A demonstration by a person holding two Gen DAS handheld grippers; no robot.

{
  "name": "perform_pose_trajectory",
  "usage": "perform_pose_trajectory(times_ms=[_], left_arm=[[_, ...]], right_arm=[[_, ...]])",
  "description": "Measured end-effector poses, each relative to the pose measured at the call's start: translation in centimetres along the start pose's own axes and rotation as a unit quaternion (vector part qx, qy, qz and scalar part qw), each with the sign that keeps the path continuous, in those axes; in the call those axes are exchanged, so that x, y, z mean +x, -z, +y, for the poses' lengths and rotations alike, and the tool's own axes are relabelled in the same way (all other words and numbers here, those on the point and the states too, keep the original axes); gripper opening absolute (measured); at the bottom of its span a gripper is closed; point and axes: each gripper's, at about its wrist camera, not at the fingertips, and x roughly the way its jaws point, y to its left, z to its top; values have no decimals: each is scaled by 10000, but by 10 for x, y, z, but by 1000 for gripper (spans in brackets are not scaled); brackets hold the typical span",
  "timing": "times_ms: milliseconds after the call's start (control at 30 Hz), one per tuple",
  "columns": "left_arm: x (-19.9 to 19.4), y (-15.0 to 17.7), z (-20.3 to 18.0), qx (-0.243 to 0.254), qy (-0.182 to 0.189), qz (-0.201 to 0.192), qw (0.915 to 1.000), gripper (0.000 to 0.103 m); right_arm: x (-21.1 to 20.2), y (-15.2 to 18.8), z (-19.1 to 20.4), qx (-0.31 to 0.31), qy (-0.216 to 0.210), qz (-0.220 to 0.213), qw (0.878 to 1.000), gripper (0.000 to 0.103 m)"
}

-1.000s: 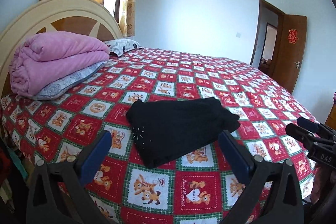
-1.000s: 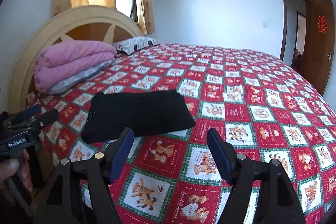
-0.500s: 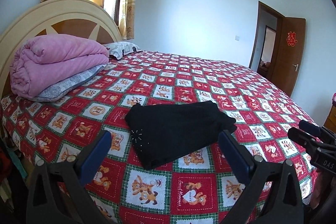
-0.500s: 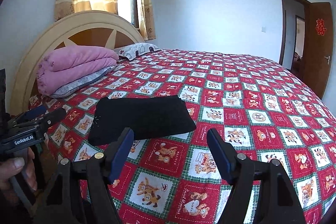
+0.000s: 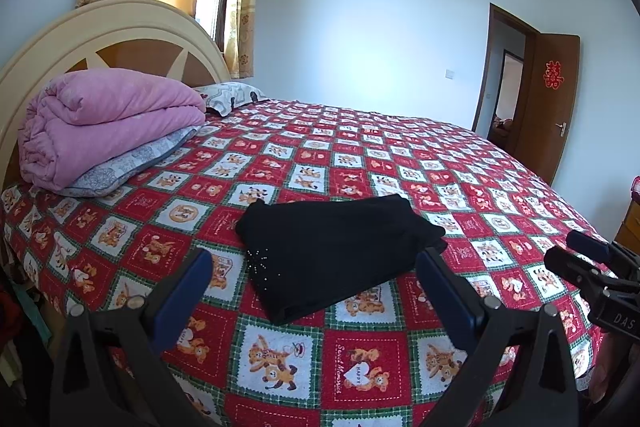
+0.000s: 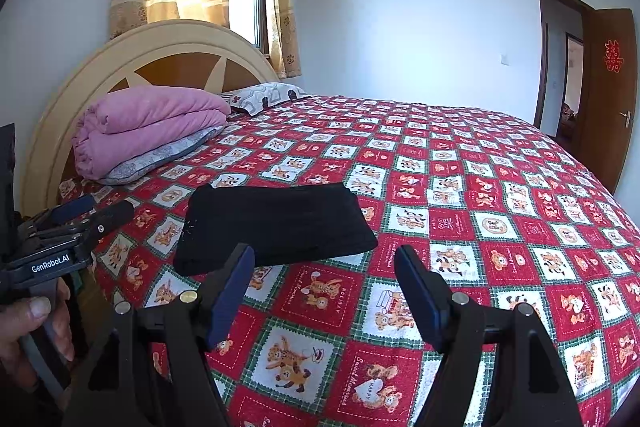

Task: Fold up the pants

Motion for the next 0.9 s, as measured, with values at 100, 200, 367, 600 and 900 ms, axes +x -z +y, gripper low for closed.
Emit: perform_pose_trajectory(times_ms=[100, 200, 367, 600, 900], left_arm=[[0, 0, 0, 2, -5, -2, 10000, 103], [0, 0, -1, 12, 0, -3, 10000, 103], [-1, -1, -3, 66, -28, 13, 10000, 103], [-1, -1, -6, 142, -92, 26, 9999, 103], [-3, -2, -6, 158, -16, 3, 9999, 103]], right_arm=[[0, 0, 0, 0, -3, 4, 10000, 74], [0, 0, 1, -1, 0, 5, 10000, 74], [-2, 0, -1, 43, 18, -36, 10000, 74], [-4, 1, -6, 111, 39, -75, 9999, 74], [-4, 2, -7, 104, 47, -85, 9999, 74]])
